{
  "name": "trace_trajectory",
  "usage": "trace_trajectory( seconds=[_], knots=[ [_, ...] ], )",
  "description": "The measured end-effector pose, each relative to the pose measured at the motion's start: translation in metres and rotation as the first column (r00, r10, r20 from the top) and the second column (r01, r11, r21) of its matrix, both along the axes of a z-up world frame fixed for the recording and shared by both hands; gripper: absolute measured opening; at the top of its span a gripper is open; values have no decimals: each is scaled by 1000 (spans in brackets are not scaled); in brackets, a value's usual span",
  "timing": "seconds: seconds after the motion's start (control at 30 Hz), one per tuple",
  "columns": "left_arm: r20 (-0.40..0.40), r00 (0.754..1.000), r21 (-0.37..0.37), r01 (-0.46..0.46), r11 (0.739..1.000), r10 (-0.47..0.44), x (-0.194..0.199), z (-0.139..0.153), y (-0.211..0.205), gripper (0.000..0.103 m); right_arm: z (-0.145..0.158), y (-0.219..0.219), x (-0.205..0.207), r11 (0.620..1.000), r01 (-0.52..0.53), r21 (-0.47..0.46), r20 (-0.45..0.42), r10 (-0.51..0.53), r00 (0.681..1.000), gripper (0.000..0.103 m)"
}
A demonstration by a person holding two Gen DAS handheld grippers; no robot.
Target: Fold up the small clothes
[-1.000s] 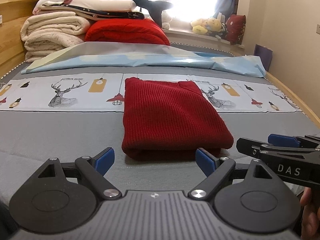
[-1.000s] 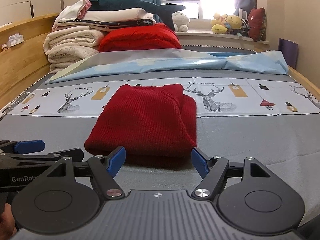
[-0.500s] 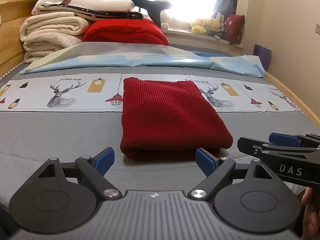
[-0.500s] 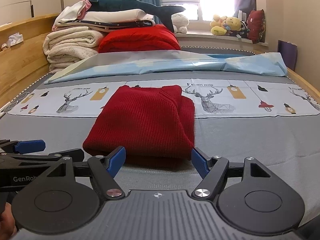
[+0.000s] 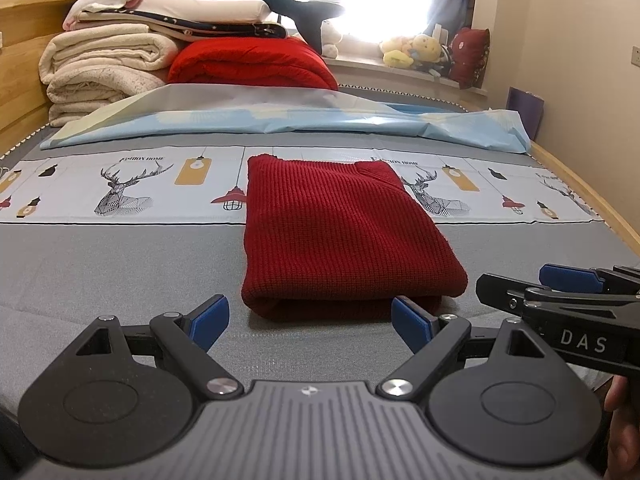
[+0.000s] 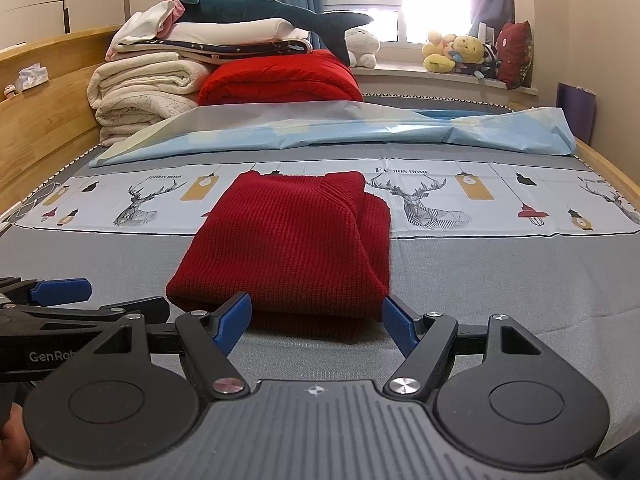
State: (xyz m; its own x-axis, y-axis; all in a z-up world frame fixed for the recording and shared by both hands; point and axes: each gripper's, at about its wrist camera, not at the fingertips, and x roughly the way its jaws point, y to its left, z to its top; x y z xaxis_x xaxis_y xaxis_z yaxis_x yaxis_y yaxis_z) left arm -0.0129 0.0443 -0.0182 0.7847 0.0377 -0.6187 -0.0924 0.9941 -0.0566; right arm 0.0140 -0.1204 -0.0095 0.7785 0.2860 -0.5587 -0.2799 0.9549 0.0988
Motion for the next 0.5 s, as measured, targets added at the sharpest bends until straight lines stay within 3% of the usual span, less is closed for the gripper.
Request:
trace_trajectory(
  seconds=[0.5],
  knots=[
    [-3,1000,-2,4,1000,-4,2,-1,1,91,-1,-1,0,1000,0,-1,-1,0,1000,74]
  ],
)
